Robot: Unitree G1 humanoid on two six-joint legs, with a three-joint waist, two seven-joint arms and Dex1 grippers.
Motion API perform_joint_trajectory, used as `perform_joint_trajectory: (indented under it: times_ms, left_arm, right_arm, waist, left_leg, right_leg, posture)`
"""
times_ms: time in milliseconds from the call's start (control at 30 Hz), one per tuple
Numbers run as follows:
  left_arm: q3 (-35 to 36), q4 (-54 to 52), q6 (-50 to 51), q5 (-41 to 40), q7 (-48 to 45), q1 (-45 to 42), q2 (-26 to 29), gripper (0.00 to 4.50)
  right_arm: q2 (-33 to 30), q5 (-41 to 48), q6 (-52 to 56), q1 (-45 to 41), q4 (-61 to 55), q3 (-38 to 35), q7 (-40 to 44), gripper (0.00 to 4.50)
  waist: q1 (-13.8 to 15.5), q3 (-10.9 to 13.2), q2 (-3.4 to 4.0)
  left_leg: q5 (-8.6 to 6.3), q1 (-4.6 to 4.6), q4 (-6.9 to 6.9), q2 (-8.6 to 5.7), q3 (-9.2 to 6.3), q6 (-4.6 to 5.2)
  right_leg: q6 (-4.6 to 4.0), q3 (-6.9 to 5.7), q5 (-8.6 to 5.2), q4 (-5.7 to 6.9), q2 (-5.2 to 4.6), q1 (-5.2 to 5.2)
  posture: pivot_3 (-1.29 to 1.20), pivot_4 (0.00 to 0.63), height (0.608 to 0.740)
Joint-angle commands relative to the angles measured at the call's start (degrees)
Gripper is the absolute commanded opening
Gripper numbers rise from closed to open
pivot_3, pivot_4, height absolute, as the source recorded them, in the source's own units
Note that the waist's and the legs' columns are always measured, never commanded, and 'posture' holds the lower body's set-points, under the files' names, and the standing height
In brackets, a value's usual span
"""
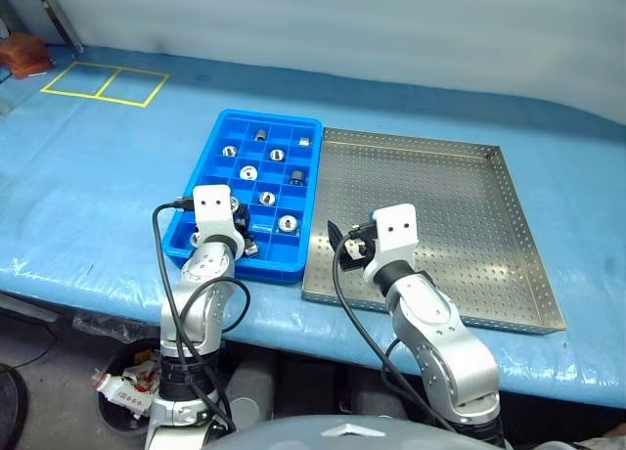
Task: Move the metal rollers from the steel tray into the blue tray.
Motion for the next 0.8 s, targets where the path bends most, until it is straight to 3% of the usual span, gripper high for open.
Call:
perform_joint_trajectory:
  times_ms: [33,133,267,500,800]
  left_arm:
    - [-0.03,-2.31,-1.02,-0.46,-0.64,-0.70,-0.57,3.46]
    - [0.22,-3.00,-4.28,-1.82,-2.20,-1.73,-1.16,4.45]
    - [-1.42,-3.75,-7.18,-3.41,-6.65,-2.97,0.16,4.48]
    - [-5.36,-2.50,-14.39,-5.97,-19.77,-4.43,7.53,4.48]
    - [-7.74,-0.65,-13.60,-9.91,-34.36,-6.92,17.11,4.48]
  right_arm:
    - [0.35,0.02,-0.54,0.15,-2.32,-0.13,-0.39,4.50]
    - [0.27,0.10,-0.66,0.43,-2.73,-0.24,-0.52,4.50]
    - [0.29,0.23,-1.09,0.84,-3.07,-0.82,-0.63,4.50]
    - [-0.73,-0.01,-1.28,1.79,-4.14,-3.50,-0.80,4.50]
    - [-4.16,0.85,-1.56,4.82,-7.73,-9.55,0.90,4.50]
  waist:
    - [-0.04,0.00,0.00]
    - [-0.05,0.00,-0.01]
    - [-0.18,0.00,-0.01]
    - [-0.61,0.00,-0.01]
    - [-1.73,0.00,0.00]
  left_leg:
    - [0.00,-0.03,0.00,0.00,0.02,0.00]
    - [0.00,-0.11,0.00,0.01,0.03,0.00]
    - [0.00,-0.16,0.01,0.00,0.04,0.00]
    - [0.01,-0.16,0.00,0.01,0.11,0.02]
    - [0.10,-0.16,0.01,0.02,0.16,0.17]
  right_leg:
    - [0.00,0.01,0.00,0.01,0.00,-0.05]
    - [0.00,0.01,0.00,0.02,0.01,-0.14]
    - [0.00,0.01,0.00,0.02,0.00,-0.17]
    - [-0.02,0.06,0.01,0.03,0.01,-0.18]
    - [-0.02,0.09,0.01,0.04,0.02,-0.19]
  posture:
    - [0.20,0.150,0.740]
    - [0.19,0.150,0.740]
    - [0.18,0.150,0.740]
    - [0.15,0.150,0.740]
    - [0.09,0.150,0.740]
